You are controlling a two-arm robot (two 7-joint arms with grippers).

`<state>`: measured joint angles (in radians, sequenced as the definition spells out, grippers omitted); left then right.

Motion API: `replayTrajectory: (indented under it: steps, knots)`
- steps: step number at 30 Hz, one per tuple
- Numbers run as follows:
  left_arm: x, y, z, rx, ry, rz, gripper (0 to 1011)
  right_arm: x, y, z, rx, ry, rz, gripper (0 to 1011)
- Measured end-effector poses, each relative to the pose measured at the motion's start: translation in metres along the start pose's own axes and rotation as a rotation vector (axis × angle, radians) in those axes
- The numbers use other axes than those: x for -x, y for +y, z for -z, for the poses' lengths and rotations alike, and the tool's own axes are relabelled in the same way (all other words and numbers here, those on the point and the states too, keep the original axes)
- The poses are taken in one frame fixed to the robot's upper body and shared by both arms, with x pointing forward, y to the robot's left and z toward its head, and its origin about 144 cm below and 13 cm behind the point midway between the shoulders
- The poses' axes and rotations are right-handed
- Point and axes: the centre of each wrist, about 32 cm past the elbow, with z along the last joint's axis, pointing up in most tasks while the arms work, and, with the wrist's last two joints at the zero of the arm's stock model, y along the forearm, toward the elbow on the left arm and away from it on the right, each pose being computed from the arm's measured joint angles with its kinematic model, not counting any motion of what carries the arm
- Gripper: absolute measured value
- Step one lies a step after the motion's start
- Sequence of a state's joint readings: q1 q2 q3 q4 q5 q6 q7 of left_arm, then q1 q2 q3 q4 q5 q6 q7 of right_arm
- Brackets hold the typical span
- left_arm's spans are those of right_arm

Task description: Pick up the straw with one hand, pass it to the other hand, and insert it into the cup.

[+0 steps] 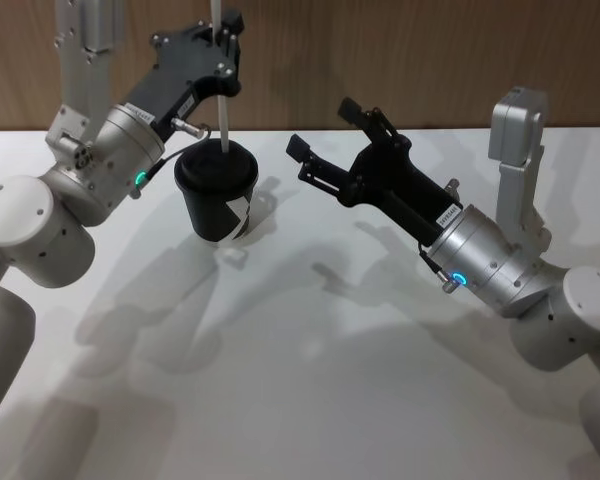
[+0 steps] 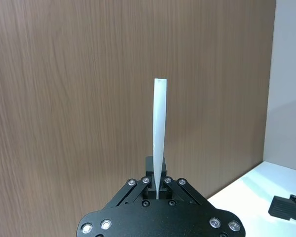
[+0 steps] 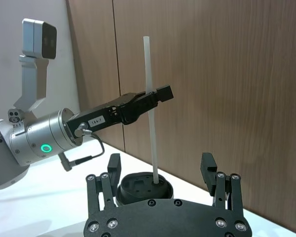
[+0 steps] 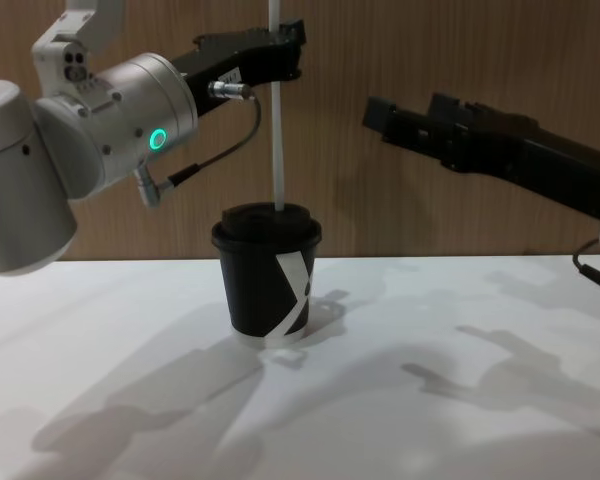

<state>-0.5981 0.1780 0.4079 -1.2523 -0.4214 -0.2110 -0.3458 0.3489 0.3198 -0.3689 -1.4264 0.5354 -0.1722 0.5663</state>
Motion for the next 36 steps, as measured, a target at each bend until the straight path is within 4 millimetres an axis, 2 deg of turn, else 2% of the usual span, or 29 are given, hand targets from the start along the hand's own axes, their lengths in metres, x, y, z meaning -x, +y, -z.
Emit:
replayTrajectory:
  steps: [14,24,28,31,32,36]
  knots:
    - [-0.001,-0.004,0.009,-0.027,0.012,0.008,0,0.000,0.000,0.000,0.000,0.000,0.000,1001]
    - [-0.001,-0.007,0.022,-0.067,0.016,0.010,4,0.000,0.000,0.000,0.000,0.000,0.000,1001]
    - [-0.001,-0.006,0.025,-0.073,0.016,0.009,86,0.000,0.000,0.000,0.000,0.000,0.000,1001]
    - [0.000,-0.005,0.028,-0.076,0.015,0.008,213,0.000,0.000,0.000,0.000,0.000,0.000,1001]
    - [0.001,-0.004,0.029,-0.078,0.014,0.007,213,0.000,0.000,0.000,0.000,0.000,0.000,1001]
    - [0.003,-0.001,0.030,-0.076,0.013,0.006,322,0.000,0.000,0.000,0.000,0.000,0.000,1001]
